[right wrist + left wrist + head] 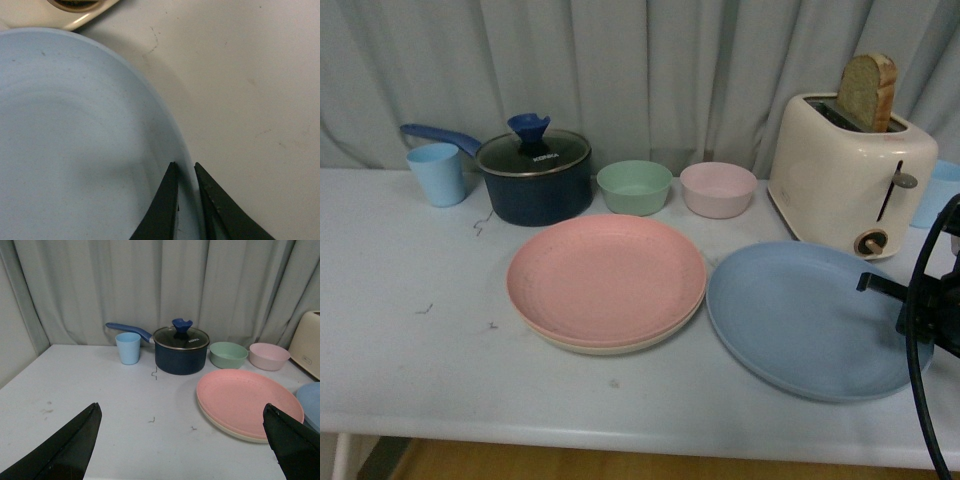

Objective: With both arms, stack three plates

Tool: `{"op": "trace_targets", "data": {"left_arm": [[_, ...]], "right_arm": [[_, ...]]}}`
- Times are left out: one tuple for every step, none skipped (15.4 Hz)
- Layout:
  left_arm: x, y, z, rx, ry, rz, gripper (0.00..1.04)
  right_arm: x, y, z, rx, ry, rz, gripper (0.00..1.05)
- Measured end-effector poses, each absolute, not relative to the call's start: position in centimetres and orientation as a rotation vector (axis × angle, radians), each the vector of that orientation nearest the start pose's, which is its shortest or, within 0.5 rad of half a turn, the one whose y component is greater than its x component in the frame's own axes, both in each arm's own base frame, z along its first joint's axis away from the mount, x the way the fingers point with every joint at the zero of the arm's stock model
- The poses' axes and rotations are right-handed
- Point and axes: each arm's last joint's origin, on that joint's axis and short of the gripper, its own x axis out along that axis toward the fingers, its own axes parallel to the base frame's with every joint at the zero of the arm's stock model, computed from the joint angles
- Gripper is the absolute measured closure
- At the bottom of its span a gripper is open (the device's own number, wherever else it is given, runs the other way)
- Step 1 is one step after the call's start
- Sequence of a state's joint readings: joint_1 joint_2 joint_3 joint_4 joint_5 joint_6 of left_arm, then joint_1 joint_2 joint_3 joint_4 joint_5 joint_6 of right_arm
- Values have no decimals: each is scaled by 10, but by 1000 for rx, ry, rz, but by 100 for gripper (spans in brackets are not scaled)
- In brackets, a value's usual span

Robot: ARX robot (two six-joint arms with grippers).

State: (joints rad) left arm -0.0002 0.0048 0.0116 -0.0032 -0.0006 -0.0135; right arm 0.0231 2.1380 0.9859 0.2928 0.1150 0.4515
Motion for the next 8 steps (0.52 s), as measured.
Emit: {"op": "trace_targets", "data": {"left_arm": [[97, 0, 167, -14, -4, 0, 7], [97, 0, 167, -14, -3, 0, 7], [97, 0, 167, -14, -3, 0, 7], [97, 0, 167, -14, -4, 1, 7], [97, 0, 167, -14, -3, 1, 7], [97, 0, 167, -14, -3, 0, 7], [97, 0, 167, -14, -3, 0, 7], [97, 0, 167, -14, -3, 0, 7]], "right_arm": [[378, 4, 58, 380, 811, -254, 99], [372, 3, 69, 402, 774, -217, 102], [364, 2, 78, 409, 731, -200, 102], [353, -3, 82, 429, 724, -178, 102], [338, -7, 86, 451, 726, -156, 102], [328, -10, 90, 461, 724, -150, 102], [319, -10, 102, 469, 705, -134, 102], [317, -8, 110, 472, 689, -112, 102]]}}
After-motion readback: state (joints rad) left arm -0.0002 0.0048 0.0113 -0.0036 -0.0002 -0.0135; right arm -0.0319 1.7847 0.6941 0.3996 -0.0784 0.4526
